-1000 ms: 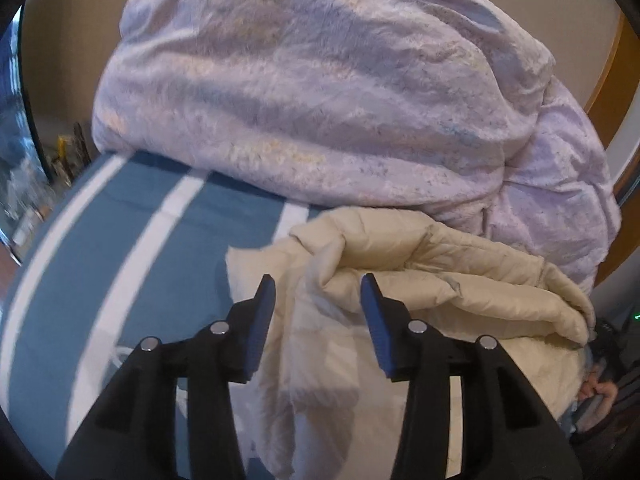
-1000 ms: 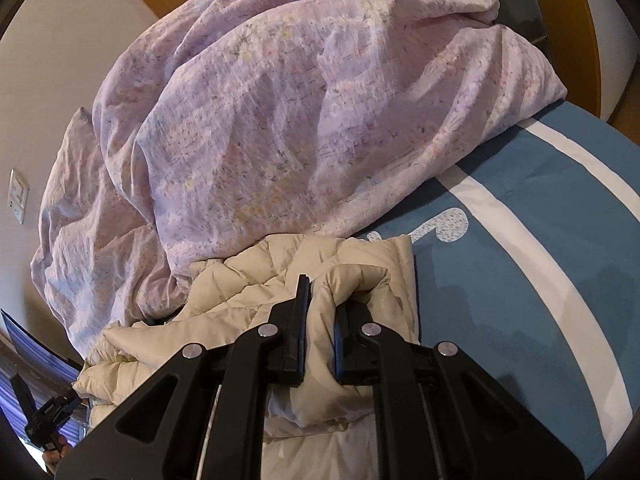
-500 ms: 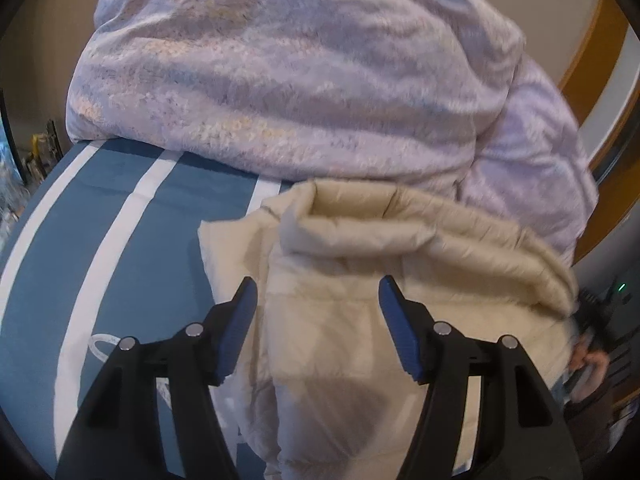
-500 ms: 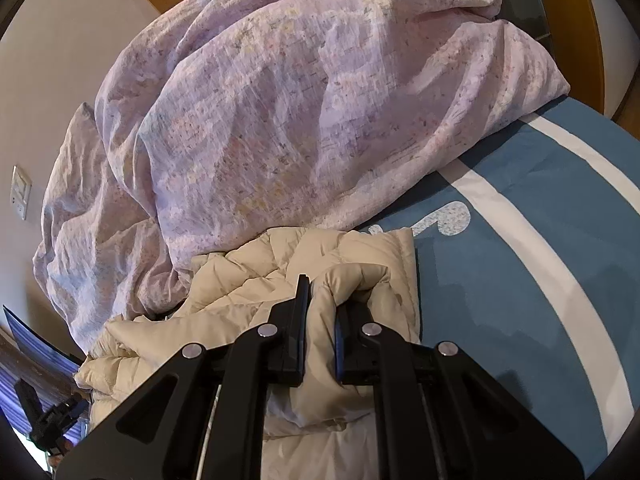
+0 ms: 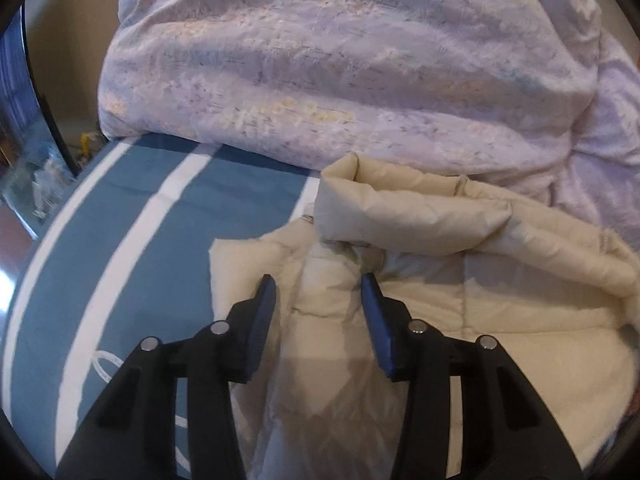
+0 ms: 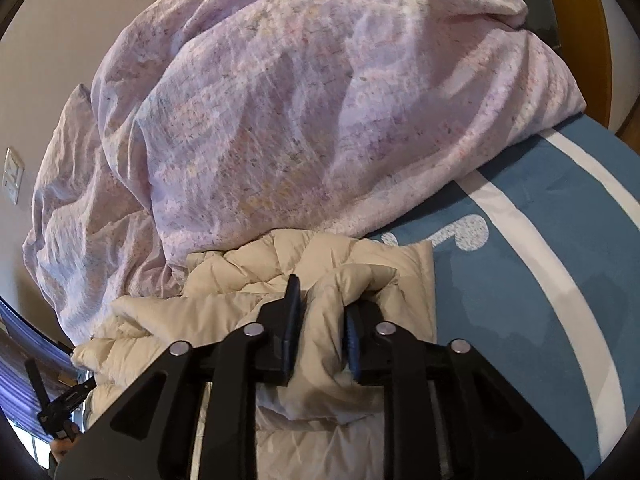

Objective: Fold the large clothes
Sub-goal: 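Open both grippers to release the folded hem onto the jacket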

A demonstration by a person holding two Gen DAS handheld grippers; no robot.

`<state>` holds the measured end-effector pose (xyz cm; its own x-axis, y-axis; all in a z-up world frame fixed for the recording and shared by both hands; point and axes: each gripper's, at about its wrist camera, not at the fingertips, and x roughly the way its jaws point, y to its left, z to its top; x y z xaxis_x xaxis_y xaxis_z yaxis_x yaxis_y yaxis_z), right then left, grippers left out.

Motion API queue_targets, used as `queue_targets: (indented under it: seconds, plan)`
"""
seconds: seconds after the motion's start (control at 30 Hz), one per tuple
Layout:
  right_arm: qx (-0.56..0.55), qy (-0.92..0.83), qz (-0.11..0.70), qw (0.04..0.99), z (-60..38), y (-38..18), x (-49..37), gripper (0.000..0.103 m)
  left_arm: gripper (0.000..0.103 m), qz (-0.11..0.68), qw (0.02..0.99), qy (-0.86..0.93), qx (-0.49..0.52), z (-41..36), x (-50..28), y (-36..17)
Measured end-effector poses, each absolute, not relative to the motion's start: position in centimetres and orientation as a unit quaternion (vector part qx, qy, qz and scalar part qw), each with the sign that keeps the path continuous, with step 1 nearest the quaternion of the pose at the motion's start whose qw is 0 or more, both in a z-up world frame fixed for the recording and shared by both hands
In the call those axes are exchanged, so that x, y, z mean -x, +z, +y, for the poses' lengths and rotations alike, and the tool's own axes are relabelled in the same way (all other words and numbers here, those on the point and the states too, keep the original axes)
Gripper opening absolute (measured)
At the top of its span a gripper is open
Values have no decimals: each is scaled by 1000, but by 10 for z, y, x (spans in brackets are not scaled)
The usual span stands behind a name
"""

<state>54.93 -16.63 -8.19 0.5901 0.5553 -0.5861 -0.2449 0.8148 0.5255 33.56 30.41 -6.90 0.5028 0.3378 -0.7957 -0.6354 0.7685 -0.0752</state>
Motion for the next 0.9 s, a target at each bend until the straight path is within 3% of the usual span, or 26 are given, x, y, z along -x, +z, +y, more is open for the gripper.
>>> queue_targets:
  seconds: [0.1, 0.17, 0.33, 0.47, 0.6, 0.77, 0.9]
  plan:
    - [-210, 238, 379, 869, -173, -72, -544, 54, 47, 414, 845, 302, 153, 298, -336, -74]
    - [-206, 224, 350, 886, -181, -60, -533, 79, 47, 417, 842, 304, 157, 299, -333, -73]
    - [-194, 247, 320, 894, -192, -39, -510, 79, 51, 410, 846, 282, 192, 301, -316, -61]
    - [-143, 270, 315, 898, -178, -34, -492, 76, 75, 387, 863, 261, 196, 288, -301, -46]
    - [-99, 272, 323, 901, -154, -37, -487, 74, 86, 378, 875, 250, 173, 269, -304, -39]
    - [-48, 240, 320, 915, -118, -38, -502, 74, 94, 365, 882, 263, 138, 255, -322, -32]
    - [14, 192, 322, 927, -93, -51, -523, 74, 95, 360, 880, 295, 95, 251, -339, -39]
